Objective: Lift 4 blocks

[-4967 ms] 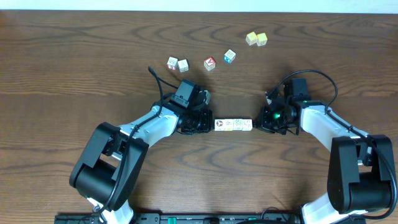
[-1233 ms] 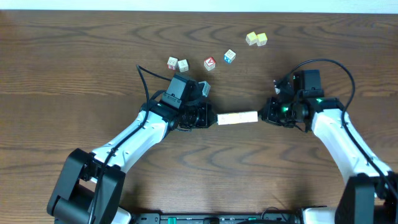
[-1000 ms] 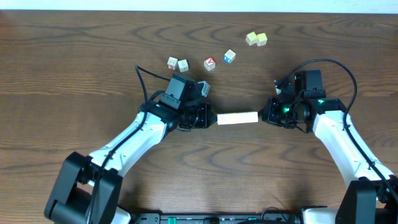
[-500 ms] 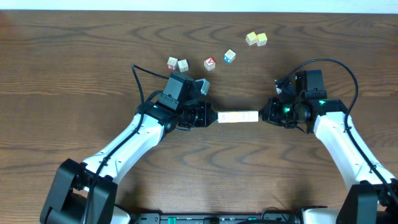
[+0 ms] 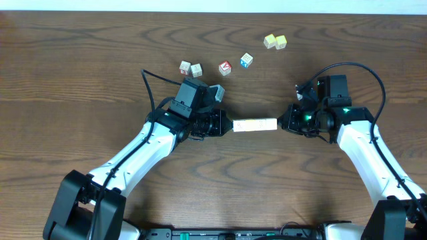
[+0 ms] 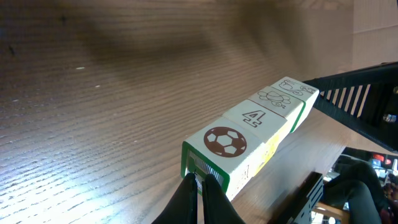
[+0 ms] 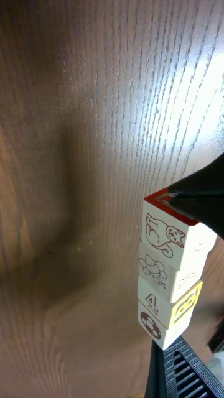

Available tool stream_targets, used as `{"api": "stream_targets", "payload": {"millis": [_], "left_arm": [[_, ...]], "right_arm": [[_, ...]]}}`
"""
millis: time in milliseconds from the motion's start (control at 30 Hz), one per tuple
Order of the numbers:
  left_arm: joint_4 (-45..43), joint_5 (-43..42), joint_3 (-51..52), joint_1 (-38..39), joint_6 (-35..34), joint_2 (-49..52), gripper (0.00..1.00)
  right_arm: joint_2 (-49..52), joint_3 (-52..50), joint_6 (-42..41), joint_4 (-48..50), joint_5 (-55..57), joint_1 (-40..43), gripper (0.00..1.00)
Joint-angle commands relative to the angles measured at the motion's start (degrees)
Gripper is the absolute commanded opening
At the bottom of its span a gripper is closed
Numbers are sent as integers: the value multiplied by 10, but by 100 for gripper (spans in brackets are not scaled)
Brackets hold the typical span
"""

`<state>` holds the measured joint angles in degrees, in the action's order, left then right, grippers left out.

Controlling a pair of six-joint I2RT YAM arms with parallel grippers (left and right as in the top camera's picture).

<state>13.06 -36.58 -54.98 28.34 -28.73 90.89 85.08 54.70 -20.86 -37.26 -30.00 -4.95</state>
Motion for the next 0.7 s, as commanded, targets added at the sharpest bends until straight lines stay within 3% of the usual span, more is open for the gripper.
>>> {"api": "stream_targets", "payload": {"millis": [0,667], "left_arm": [[-9,-33,-4,13,-5,-5,7],[-9,-29,-4,13,-6,-5,7]], "right_arm": [[-16,18,-10,2,-102,-27,1],[-19,26,-14,-2,-103,-26,1]]}}
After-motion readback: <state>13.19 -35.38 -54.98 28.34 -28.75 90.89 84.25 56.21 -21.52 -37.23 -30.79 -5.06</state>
